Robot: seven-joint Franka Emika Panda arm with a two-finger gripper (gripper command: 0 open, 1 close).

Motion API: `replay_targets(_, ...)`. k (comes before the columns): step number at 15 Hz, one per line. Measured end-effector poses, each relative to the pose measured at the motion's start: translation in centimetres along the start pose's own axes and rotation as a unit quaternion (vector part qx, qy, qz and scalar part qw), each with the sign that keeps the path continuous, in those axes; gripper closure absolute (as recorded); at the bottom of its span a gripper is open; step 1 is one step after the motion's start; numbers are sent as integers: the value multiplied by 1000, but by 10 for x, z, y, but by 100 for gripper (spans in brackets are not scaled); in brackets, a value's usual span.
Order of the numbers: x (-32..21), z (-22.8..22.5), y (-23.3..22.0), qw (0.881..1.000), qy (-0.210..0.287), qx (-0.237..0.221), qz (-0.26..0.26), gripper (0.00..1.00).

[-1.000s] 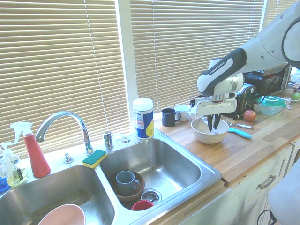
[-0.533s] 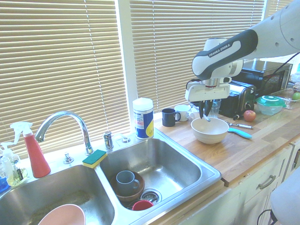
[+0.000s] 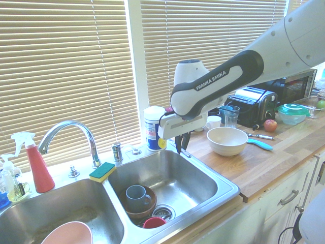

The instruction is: Put the knife into the sink

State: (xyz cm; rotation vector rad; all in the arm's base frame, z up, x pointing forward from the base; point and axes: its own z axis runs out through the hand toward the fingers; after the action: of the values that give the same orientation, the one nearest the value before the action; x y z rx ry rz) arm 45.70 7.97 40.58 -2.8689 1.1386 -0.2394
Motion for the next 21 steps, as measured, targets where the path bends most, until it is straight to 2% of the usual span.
replay_targets(4, -26, 79, -5, 1000, -14, -6, -14, 100)
replay_targets(9, -46, 153, -26, 1000, -21, -14, 1, 100)
replay_targets(13, -30, 202, -49, 999, -23, -17, 21, 100)
replay_targets(17, -22, 242, -52, 999, -23, -33, 26, 100)
replay_targets(18, -23, 249, -53, 999, -24, -35, 27, 0)
replay_targets(21, -25, 261, -59, 998, -28, -37, 37, 0)
